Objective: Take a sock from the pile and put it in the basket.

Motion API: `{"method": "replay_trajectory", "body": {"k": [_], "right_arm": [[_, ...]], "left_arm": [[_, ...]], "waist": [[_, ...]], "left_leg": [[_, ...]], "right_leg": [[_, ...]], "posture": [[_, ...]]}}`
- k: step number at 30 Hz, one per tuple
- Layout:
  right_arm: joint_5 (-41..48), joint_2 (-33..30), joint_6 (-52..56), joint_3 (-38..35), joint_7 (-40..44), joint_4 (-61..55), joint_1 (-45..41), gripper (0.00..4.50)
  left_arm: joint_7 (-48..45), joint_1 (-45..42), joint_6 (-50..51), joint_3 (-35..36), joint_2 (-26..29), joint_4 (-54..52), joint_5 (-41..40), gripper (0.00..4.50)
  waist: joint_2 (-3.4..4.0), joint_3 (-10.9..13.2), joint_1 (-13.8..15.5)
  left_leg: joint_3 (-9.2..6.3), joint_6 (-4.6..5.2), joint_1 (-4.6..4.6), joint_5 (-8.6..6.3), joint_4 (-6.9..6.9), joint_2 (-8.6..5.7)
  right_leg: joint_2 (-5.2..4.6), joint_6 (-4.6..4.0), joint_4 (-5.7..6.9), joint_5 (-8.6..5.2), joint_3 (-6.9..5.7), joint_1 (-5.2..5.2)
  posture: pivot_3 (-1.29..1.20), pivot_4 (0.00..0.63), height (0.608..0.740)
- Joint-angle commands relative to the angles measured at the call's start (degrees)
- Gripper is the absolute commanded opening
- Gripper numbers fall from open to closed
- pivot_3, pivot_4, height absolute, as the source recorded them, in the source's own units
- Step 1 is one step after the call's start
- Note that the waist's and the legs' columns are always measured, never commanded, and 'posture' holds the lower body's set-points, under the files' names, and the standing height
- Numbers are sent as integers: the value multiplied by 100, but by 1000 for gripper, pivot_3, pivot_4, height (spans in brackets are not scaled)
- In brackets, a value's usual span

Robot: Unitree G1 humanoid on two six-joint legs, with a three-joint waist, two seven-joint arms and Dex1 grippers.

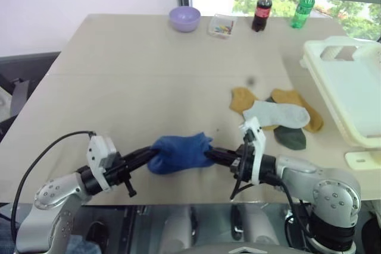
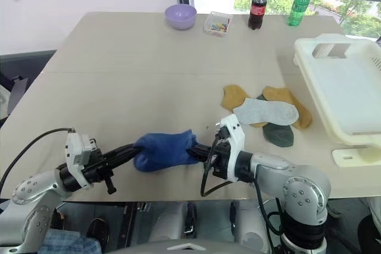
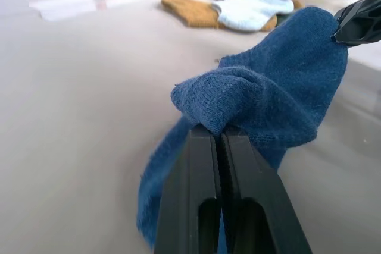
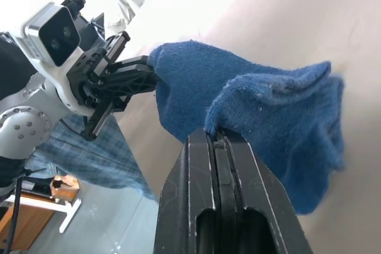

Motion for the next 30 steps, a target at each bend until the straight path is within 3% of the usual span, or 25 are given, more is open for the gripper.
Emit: {"method": "replay_trajectory", "body": {"k": [1, 19, 22, 29, 30], "right_arm": [[101, -44, -189, 84, -30, 48, -111, 0], [131, -211, -141, 165, -387, 506, -34, 0], [191, -279, -103, 180, -365, 497, -22, 779], [493, -844, -131, -203, -170, 397, -84, 4075], [419, -1012, -240, -243, -134, 417, -155, 4075]], "left_arm": [[18, -19, -114, 52, 2, -73, -22, 75], [-88, -82, -316, -258, 184, 328, 416, 75], [-161, -131, -458, -327, 169, 509, 504, 0], [-276, -174, -629, -410, 184, 733, 608, 0], [-308, -162, -663, -426, 196, 772, 621, 0]], "waist": [[-1, -1, -1], [-2, -2, 2], [-2, -2, 8], [-3, -2, 75], [-3, -2, 85]], "left_leg": [[0, 0, 0, 0, 0, 0], [7, 0, 3, 0, 1, 1], [7, 0, 2, 0, 1, 2], [8, 0, 2, 0, 2, 1], [8, 0, 3, 0, 2, 1]], "right_leg": [[2, 3, 0, 2, 0, 0], [5, -7, 2, 17, 1, 2], [6, -7, 2, 17, 1, 2], [5, -8, 2, 18, 4, 2], [5, -7, 2, 18, 4, 3]], "posture": [[0, 150, 736], [0, 150, 736], [0, 150, 736], [0, 150, 736], [0, 150, 736]]}}
